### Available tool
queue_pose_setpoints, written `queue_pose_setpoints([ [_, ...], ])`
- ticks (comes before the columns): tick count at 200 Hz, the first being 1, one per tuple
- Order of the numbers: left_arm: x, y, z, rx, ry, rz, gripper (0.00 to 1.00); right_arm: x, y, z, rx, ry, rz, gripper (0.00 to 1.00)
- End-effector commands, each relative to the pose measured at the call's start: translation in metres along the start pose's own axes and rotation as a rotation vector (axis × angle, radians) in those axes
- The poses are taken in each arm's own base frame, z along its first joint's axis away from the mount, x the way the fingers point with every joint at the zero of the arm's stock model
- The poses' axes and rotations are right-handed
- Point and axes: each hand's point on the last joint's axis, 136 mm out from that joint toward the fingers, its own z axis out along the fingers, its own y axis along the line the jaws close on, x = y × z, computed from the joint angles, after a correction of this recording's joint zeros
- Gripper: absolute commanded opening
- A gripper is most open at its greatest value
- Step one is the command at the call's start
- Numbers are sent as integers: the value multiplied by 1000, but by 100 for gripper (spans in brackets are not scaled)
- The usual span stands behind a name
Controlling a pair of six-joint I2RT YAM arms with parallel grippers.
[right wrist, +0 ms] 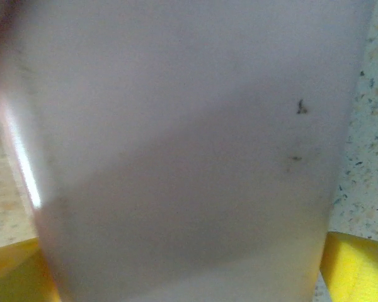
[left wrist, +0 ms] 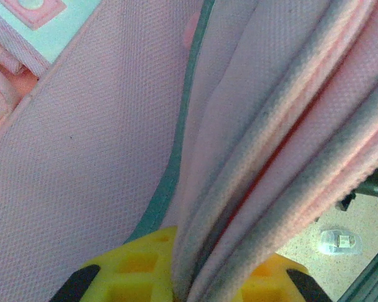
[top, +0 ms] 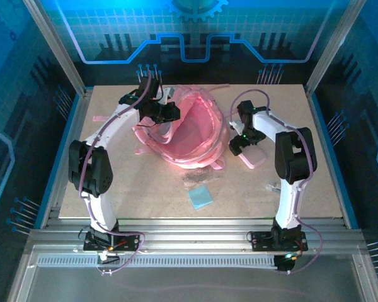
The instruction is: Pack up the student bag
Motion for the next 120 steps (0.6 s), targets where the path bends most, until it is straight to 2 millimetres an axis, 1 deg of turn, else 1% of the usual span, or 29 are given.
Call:
queue_pose_setpoints([
  [1,-15,-15,-18,51,-34,-7,9,8,-15,8,60,37,14,100],
  [13,-15,-16,-18,52,-34,-7,10,7,-13,4,42,24,17,100],
  [21,-15,-16,-18,52,-32,-7,10,7,-9,5,18,24,17,100],
  [40,-16,-16,-18,51,-36,-7,10,10,2,14,-36,47,10,100],
  [59,-17,-17,-17,55,-37,-14,10,13,7,23,-54,73,11,100],
  [71,-19,-18,-18,61,-43,-13,10,12,8,23,-58,62,23,97],
  [80,-21,-19,-18,63,-46,-12,9,10,8,19,-62,45,38,92],
  [92,-25,-22,-20,66,-52,-9,8,9,6,9,-69,13,68,85],
  [111,-31,-28,-24,77,-63,7,6,12,0,-12,-73,-25,144,81],
  [120,-34,-30,-25,83,-66,12,5,18,0,-24,-85,-32,190,81],
])
